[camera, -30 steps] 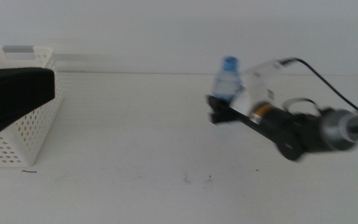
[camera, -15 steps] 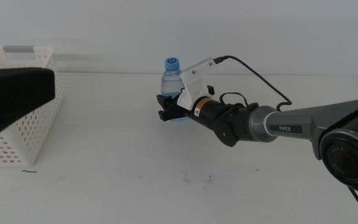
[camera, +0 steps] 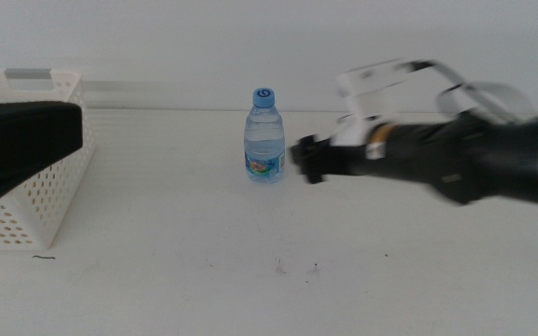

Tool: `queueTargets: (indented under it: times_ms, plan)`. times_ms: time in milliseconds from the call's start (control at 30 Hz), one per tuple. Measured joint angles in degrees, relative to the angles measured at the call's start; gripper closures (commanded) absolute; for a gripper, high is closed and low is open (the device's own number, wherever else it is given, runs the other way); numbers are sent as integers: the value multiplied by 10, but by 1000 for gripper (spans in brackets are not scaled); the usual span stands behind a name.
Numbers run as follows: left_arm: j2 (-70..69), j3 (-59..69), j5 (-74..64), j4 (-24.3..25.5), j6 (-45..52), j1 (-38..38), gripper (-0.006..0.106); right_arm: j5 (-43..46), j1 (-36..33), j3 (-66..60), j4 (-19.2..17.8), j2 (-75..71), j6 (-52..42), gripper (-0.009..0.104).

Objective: Use arms to grab the bottles and put them into the dustbin to the left of the table.

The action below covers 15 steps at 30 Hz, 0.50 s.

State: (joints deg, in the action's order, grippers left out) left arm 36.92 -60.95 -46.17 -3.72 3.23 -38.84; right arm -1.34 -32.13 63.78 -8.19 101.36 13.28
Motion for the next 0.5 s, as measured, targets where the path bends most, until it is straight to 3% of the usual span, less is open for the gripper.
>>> queueTargets:
  times_ms: [200,333,500]
  plan:
    - [0,0,0,0,0,0,7,-252,0,16,4,-248,-19,7]
    - [0,0,0,0,0,0,7,-324,-2,82,5,-321,-40,7]
    - [0,0,0,1,0,0,7,-343,-3,98,10,-327,-45,7]
